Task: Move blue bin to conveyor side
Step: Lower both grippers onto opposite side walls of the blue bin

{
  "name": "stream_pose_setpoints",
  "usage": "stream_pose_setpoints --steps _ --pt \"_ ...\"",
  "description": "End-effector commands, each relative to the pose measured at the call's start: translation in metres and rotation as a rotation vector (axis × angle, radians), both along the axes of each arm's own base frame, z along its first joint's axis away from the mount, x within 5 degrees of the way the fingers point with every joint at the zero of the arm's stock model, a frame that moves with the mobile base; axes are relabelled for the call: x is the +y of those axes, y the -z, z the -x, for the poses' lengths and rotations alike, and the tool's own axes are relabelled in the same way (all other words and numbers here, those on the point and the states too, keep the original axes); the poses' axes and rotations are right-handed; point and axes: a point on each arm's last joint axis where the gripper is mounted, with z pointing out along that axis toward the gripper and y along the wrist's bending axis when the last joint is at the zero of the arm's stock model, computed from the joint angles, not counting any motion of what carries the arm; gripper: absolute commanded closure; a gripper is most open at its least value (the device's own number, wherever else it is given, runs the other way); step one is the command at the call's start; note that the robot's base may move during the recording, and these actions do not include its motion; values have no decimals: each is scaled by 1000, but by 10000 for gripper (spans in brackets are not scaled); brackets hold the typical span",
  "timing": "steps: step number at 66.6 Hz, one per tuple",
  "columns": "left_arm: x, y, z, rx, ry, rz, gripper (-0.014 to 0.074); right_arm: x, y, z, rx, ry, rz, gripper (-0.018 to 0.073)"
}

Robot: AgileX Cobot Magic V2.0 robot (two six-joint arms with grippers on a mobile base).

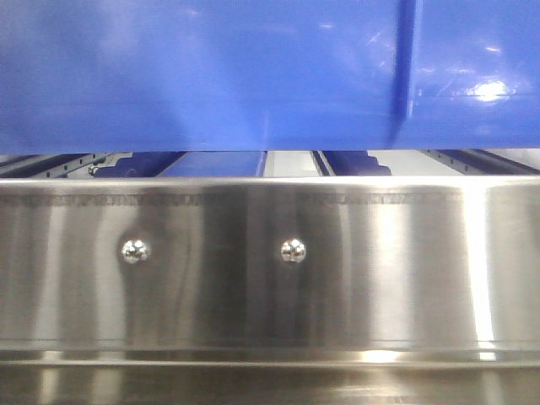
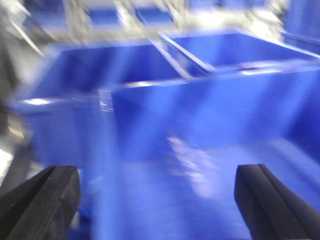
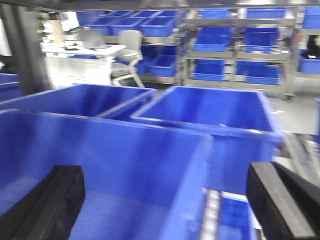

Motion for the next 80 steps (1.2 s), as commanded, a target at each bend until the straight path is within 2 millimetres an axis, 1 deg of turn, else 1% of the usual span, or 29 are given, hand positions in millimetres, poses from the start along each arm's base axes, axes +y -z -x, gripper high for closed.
stream_pose_setpoints --steps 1,5,9,12,16,22,27,31,35,50,61,67,80 --pt "-5 -4 -16 63 16 5 67 7 -9 -6 33 -42 16 10" --pt "-7 -5 -25 98 16 2 67 12 -13 -13 108 -69 50 10" --pt "-8 -7 -33 122 8 0 67 18 -15 -24 183 -80 82 10" --pt "-8 -9 -40 132 -10 -12 67 21 -21 -30 234 -88 107 10" --pt "-6 -11 -48 144 -43 -24 67 26 -24 -41 325 -99 146 10" --pt "-5 -13 -60 171 -73 -43 67 30 -27 -60 455 -60 185 10" --pt "-6 -13 -69 212 -79 -50 67 29 -29 -72 560 15 218 10" --pt "-7 -13 -76 245 -84 -52 67 30 -32 -86 567 70 217 10" --pt "-8 -13 -82 274 -93 -44 67 31 -34 -96 575 109 190 10" --pt "-10 -13 -105 362 -109 -52 67 42 -16 -125 668 141 174 10" --pt "7 -4 -126 419 -182 -30 67 44 0 -148 709 217 223 10" --pt "12 0 -132 439 -184 -1 67 45 4 -153 717 228 236 10" --pt "10 6 -139 459 -173 -12 67 46 7 -156 729 227 236 10"
